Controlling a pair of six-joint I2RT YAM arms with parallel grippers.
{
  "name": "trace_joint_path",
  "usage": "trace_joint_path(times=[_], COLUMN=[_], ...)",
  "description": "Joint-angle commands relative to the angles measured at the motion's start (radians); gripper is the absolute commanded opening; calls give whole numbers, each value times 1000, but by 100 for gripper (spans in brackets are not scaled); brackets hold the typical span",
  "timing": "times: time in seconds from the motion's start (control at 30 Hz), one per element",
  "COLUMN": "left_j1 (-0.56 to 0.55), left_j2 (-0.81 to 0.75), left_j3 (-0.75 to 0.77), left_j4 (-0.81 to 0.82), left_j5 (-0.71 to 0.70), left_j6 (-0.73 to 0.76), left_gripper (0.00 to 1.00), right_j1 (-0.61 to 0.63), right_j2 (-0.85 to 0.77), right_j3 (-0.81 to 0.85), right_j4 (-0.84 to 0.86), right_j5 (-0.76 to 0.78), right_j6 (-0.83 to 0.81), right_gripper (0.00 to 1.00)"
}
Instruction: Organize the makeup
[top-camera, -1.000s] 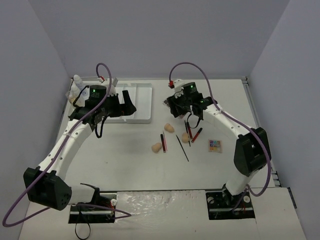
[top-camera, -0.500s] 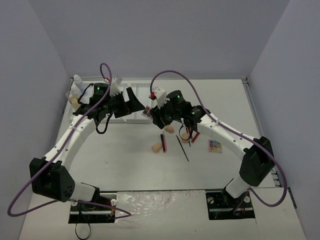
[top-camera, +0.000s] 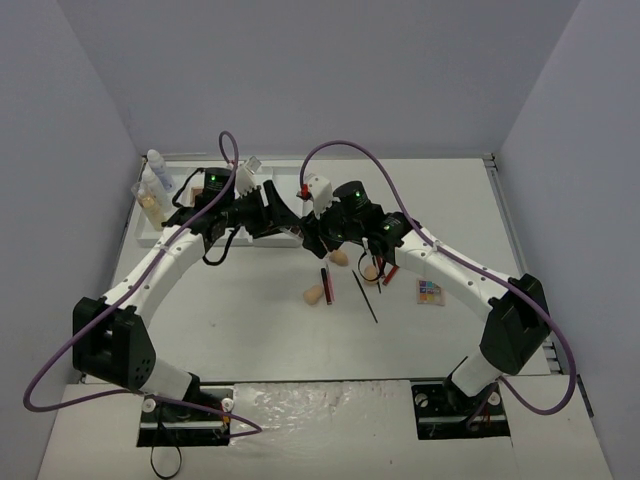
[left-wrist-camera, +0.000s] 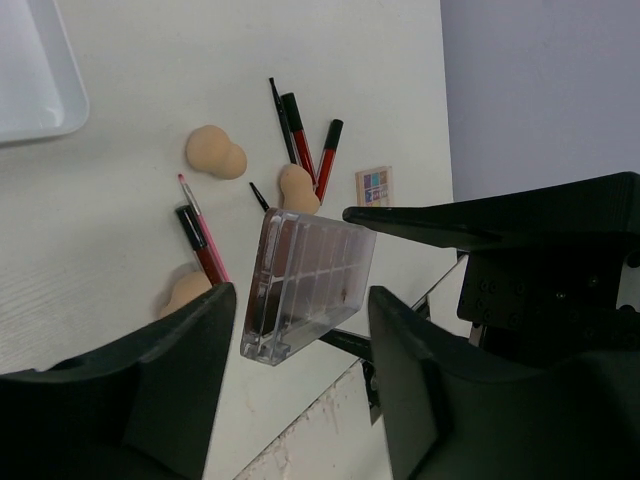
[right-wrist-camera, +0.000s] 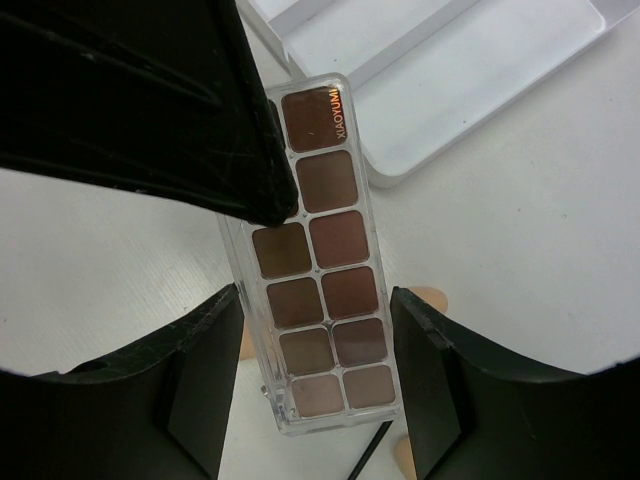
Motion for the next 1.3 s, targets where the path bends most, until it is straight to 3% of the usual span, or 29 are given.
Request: trace_joint_path(times=[0.0,0.47,0.53,0.7,0.9,1.07,1.27], left_j1=[-7,-27,-27,-26,-11,6,85], left_j2=[-13,7,5,-1,-8,-8,-43], left_j3=[28,25,22,19,24,23,-16], left_j4=[65,114,119,126,111,128,159], left_j5=[22,49,49,36,-14,-29,-99], left_j6=[-14,-44,-45,-45,-21,-23,-19], left_gripper=[47,9,1,0,0,0,0], right_j1=[4,3,1,-5,-28,-72,-144], right_j2=[-57,-53,-53,-56,-89,-136,-199], right_j3=[14,-6,-12,-22,-45,-63,-98], right_j4=[82,128,130,132,131,125,103], right_j5=[-31,-46,-48,-41,-31,-33,-26], right_j6=[-5,-2,-1,0,5,13,37], right_gripper=[10,12,22,64,91,100,100])
